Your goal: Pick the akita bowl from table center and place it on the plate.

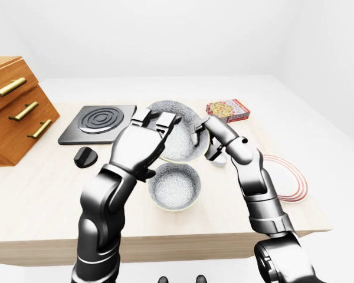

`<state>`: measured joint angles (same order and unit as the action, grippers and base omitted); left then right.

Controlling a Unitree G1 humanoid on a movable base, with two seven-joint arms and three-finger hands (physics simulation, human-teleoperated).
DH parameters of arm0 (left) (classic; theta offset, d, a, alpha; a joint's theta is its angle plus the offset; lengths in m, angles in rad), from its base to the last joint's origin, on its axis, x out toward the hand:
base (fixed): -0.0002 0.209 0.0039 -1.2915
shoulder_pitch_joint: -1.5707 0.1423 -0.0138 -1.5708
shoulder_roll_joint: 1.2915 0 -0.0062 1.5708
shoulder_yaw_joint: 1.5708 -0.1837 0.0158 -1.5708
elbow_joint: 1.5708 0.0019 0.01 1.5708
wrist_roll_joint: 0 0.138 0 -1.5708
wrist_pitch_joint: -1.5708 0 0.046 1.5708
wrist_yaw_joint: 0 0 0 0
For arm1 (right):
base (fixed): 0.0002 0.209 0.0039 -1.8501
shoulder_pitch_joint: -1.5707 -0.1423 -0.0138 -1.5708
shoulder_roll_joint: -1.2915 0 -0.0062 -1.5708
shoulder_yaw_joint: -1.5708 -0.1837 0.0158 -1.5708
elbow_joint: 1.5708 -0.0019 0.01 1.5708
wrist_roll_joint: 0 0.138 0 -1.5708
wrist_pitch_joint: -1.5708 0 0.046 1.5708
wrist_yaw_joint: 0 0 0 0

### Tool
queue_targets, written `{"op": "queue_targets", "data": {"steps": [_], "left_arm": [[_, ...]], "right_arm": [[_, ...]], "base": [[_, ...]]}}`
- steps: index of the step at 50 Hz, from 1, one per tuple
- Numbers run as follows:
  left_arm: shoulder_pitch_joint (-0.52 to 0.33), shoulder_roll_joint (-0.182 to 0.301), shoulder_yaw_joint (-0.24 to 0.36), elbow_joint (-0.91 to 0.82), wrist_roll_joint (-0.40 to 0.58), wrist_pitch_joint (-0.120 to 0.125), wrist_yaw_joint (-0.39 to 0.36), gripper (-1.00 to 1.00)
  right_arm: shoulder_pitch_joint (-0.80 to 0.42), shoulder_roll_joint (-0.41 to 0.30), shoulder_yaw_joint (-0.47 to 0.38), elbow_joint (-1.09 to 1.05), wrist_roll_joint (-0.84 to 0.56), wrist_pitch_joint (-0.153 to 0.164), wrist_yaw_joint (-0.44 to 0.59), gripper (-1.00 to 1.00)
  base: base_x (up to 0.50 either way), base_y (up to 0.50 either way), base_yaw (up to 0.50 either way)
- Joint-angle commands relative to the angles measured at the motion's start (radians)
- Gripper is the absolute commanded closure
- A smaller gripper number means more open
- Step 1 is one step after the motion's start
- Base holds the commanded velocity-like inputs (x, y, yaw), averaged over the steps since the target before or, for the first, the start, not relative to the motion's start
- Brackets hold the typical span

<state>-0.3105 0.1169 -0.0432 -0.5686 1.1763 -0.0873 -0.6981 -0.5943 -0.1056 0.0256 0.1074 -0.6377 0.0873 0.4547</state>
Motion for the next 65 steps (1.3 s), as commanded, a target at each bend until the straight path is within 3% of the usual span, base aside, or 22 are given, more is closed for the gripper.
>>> {"op": "queue_targets", "data": {"steps": [1,17,25,37,40,45,49,55,56,65], "left_arm": [[-0.078,-0.003,0.02,-0.005,-0.044,0.0,0.0,-1.0],[-0.1,-0.015,0.014,-0.029,-0.062,0.0,0.0,-1.0],[-0.134,-0.01,0.018,-0.052,-0.072,0.032,0.0,-1.0],[-0.15,0.016,0.042,-0.043,-0.089,0.05,0.0,-1.0],[-0.138,0.02,0.059,-0.041,-0.097,0.074,0.0,-1.0],[-0.112,0.05,0.09,-0.02,-0.122,0.095,0.0,-1.0],[-0.106,0.066,0.112,-0.018,-0.138,0.135,0.0,-1.0],[-0.107,0.092,0.13,0.027,-0.142,0.158,0.0,-1.0],[-0.101,0.081,0.128,0.021,-0.144,0.175,0.0,-1.0],[-0.066,0.065,0.103,0.043,-0.145,0.175,0.0,-1.0]], "right_arm": [[-0.003,0.002,-0.01,0.033,0.02,0.0,-0.019,1.0],[-0.004,-0.009,-0.012,0.047,0.011,0.0,-0.009,1.0],[-0.03,-0.037,-0.022,0.072,-0.023,0.0,0.012,1.0],[-0.02,-0.116,-0.077,0.04,-0.046,0.0,0.058,1.0],[0.013,-0.151,-0.102,0.014,-0.046,0.0,0.07,1.0],[0.085,-0.194,-0.145,-0.063,-0.042,0.0,0.104,1.0],[0.149,-0.225,-0.189,-0.126,-0.03,0.0,0.128,1.0],[0.217,-0.259,-0.242,-0.177,-0.013,0.0,0.146,1.0],[0.239,-0.268,-0.257,-0.186,-0.01,0.0,0.148,1.0],[0.298,-0.312,-0.33,-0.206,0.001,0.0,0.157,1.0]], "base": [[0.0,0.0,0.0],[0.0,0.0,0.0],[0.0,0.0,0.0],[0.0,0.0,0.0],[0.0,0.0,0.0],[0.0,0.0,0.0],[0.0,0.0,0.0],[0.0,0.0,0.0],[0.0,0.0,0.0],[0.0,0.0,0.0]]}}
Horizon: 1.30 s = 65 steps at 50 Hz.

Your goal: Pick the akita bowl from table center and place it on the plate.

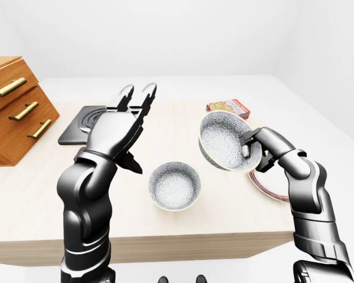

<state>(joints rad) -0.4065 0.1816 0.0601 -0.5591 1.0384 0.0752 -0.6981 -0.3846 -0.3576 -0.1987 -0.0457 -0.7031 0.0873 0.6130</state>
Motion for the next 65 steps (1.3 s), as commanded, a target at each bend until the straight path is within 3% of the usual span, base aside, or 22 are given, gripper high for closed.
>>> {"op": "queue_targets", "data": {"steps": [1,18,33,40,41,46,53,57,65], "left_arm": [[0.033,-0.002,0.0,0.039,-0.01,0.012,0.0,-1.0],[0.019,0.028,0.011,0.143,-0.057,0.002,0.0,-1.0],[0.005,0.029,0.011,0.154,-0.062,0.003,0.0,-1.0],[-0.03,0.043,0.015,0.213,-0.075,-0.008,0.0,-1.0],[-0.056,0.054,0.018,0.261,-0.085,-0.02,0.0,-1.0],[-0.069,0.062,0.015,0.291,-0.09,-0.03,0.0,-1.0],[-0.061,0.06,0.016,0.285,-0.089,-0.03,0.0,-1.0],[-0.048,0.056,0.014,0.272,-0.086,-0.03,0.0,-1.0],[-0.032,0.049,0.012,0.25,-0.082,-0.027,0.0,-1.0]], "right_arm": [[0.1,-0.068,-0.121,-0.048,0.07,0.0,-0.005,1.0],[0.142,-0.151,-0.209,0.06,0.081,0.0,-0.044,1.0],[0.138,-0.215,-0.229,0.238,0.083,0.0,-0.114,1.0],[0.132,-0.24,-0.232,0.293,0.091,-0.006,-0.133,1.0],[0.125,-0.263,-0.236,0.355,0.088,-0.029,-0.156,1.0],[0.112,-0.298,-0.223,0.44,0.075,-0.062,-0.201,1.0],[0.086,-0.321,-0.188,0.513,0.033,-0.084,-0.242,1.0],[0.096,-0.344,-0.192,0.546,0.02,-0.119,-0.246,1.0],[0.069,-0.372,-0.173,0.65,-0.002,-0.158,-0.28,1.0]], "base": [[0.0,0.0,0.0],[0.0,0.0,0.0],[0.0,0.0,0.0],[0.0,0.0,0.0],[0.0,0.0,0.0],[0.0,0.0,0.0],[0.0,0.0,0.0],[0.0,0.0,0.0],[0.0,0.0,0.0]]}}
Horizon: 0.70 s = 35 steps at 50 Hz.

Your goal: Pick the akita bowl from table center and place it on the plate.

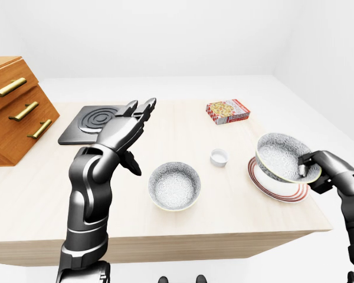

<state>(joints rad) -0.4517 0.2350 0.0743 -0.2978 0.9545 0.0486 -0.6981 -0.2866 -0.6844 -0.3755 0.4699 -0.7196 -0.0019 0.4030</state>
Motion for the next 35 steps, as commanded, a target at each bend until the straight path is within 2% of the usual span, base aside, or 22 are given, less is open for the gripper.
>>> {"op": "queue_targets", "data": {"steps": [1,7,18,35], "left_arm": [[0.015,-0.006,-0.002,-0.011,0.002,-0.002,0.0,-1.0],[0.024,-0.009,-0.003,-0.017,0.003,-0.002,0.0,-1.0],[0.033,-0.016,-0.007,-0.024,0.01,-0.001,0.0,-1.0],[0.038,-0.012,-0.006,0.008,0.007,-0.018,0.0,-1.0]], "right_arm": [[-0.031,-0.047,0.007,0.142,0.014,-0.071,-0.073,1.0],[-0.067,-0.06,0.037,0.233,0.015,-0.085,-0.105,1.0],[-0.154,-0.081,0.105,0.409,0.017,-0.085,-0.154,1.0],[-0.263,-0.101,0.189,0.645,0.025,-0.085,-0.248,1.0]], "base": [[0.0,0.0,0.0],[0.0,0.0,0.0],[0.0,0.0,0.0],[0.0,0.0,0.0]]}}
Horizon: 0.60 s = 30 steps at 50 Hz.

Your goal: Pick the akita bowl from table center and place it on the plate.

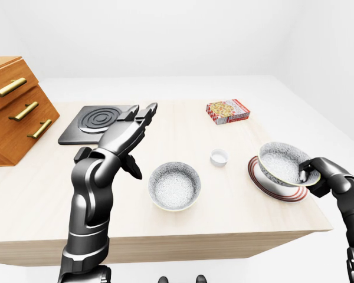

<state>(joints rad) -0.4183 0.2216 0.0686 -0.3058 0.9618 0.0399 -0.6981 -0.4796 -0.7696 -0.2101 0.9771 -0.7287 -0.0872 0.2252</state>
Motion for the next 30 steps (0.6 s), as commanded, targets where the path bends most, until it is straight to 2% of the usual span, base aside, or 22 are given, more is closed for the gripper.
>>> {"op": "queue_targets", "data": {"steps": [1,8,10,12,13,15,18,20,27,30], "left_arm": [[0.004,0.001,0.0,0.017,0.0,-0.009,0.0,-1.0],[0.022,-0.002,0.0,0.007,0.002,-0.012,0.0,-1.0],[0.029,-0.004,0.0,0.001,0.002,-0.013,0.0,-1.0],[0.032,-0.004,0.0,-0.002,0.001,-0.014,0.0,-1.0],[0.034,-0.004,0.001,-0.001,0.001,-0.015,0.0,-1.0],[0.044,-0.006,0.001,-0.008,0.002,-0.016,0.0,-1.0],[0.069,-0.017,-0.005,-0.048,0.012,-0.008,0.0,-1.0],[0.115,-0.038,-0.015,-0.124,0.03,0.008,0.0,-1.0],[0.192,-0.07,-0.026,-0.227,0.058,0.015,0.0,-1.0],[0.191,-0.07,-0.023,-0.222,0.057,0.011,0.0,-1.0]], "right_arm": [[-0.075,-0.016,0.027,0.144,0.034,0.0,-0.074,1.0],[-0.092,-0.002,0.045,0.157,0.031,0.0,-0.087,0.96],[-0.095,0.001,0.049,0.155,0.028,0.0,-0.09,0.84],[-0.099,0.006,0.052,0.151,0.025,0.0,-0.088,0.62],[-0.104,0.012,0.056,0.144,0.02,0.0,-0.086,0.44],[-0.111,0.024,0.061,0.122,0.01,0.0,-0.078,-1.0],[-0.112,0.03,0.062,0.104,0.0,0.0,-0.067,-1.0],[-0.117,0.037,0.063,0.086,-0.011,0.017,-0.054,-1.0],[-0.1,0.027,0.046,0.069,-0.019,0.011,-0.048,-1.0],[-0.086,0.019,0.039,0.064,-0.017,0.0,-0.047,-1.0]], "base": [[0.0,0.0,0.0],[0.0,0.0,0.0],[0.0,0.0,0.0],[0.0,0.0,0.0],[0.0,0.0,0.0],[0.0,0.0,0.0],[0.0,0.0,0.0],[0.0,0.0,0.0],[0.0,0.0,0.0],[0.0,0.0,0.0]]}}
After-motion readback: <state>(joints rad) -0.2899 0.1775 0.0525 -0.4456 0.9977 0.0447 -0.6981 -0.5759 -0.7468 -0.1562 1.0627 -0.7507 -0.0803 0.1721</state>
